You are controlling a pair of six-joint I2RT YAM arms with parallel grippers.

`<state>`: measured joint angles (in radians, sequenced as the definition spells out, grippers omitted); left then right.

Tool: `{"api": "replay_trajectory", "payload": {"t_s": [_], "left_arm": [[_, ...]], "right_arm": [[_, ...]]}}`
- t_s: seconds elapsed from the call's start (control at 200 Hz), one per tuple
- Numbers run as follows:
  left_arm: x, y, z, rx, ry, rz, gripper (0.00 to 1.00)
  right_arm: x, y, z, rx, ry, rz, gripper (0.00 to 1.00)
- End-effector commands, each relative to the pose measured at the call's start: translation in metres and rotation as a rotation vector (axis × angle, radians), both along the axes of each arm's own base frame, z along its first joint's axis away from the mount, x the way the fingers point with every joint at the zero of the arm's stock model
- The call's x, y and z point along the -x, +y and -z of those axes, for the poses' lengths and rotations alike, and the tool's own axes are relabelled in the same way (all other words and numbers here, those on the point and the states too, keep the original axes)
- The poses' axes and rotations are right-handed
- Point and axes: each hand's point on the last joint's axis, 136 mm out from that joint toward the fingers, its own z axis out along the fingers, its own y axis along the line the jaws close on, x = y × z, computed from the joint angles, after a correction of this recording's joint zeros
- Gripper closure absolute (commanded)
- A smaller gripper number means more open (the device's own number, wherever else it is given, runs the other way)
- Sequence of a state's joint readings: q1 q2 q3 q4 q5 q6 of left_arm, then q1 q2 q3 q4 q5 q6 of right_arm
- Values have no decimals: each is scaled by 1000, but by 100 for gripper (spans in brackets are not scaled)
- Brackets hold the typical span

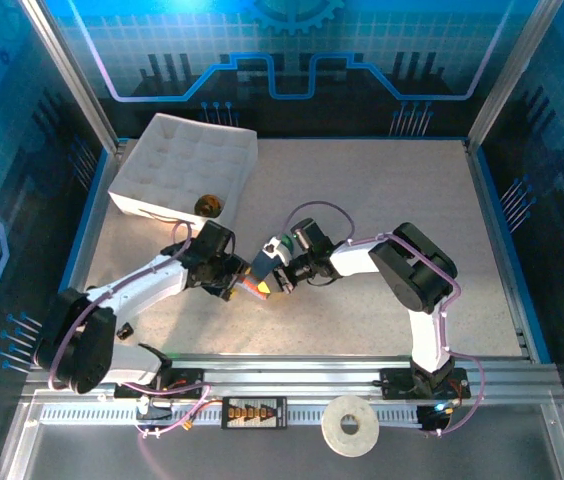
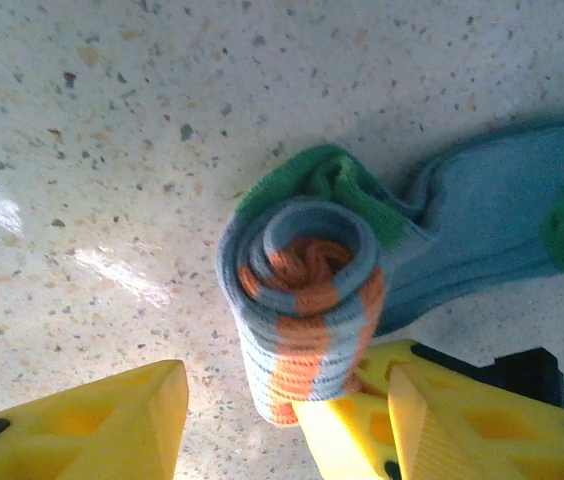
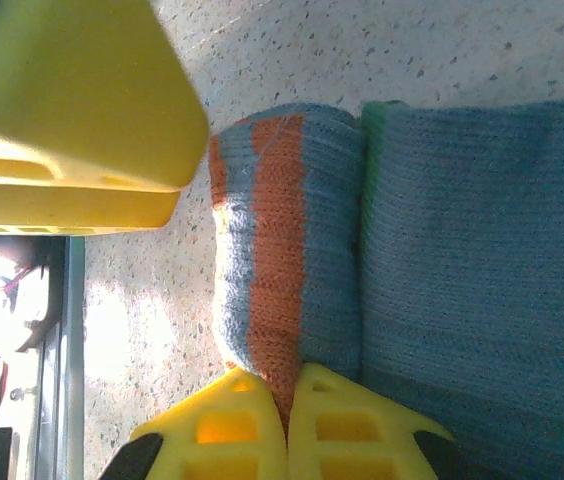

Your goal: Roll the socks

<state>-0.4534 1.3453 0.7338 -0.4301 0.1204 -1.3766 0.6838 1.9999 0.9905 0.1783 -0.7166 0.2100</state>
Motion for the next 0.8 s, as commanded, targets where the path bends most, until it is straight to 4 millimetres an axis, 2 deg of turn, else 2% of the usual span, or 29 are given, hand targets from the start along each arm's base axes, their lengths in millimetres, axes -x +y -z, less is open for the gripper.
{"api": "replay_trajectory", "payload": {"t_s": [0.0,0.21,0.365,0.57,0.65,0.795], "left_arm": [[2,-4,2,-1,-27,36,47],[3,-8,14,-9,6,48,49],[-3,-10,23,-24,7,52,49],[-4,-13,44,-77,74,91,51],[4,-9,53,-129,143,109,56],[34,0,70,-200,318,137,71]], "right_arm": [[29,-63,88,363,210,108,100],[28,-66,91,384,229,113,100],[27,-67,94,400,245,114,100],[25,-70,96,413,248,121,100],[24,-71,96,418,240,119,100],[19,-65,87,399,174,84,100]]}}
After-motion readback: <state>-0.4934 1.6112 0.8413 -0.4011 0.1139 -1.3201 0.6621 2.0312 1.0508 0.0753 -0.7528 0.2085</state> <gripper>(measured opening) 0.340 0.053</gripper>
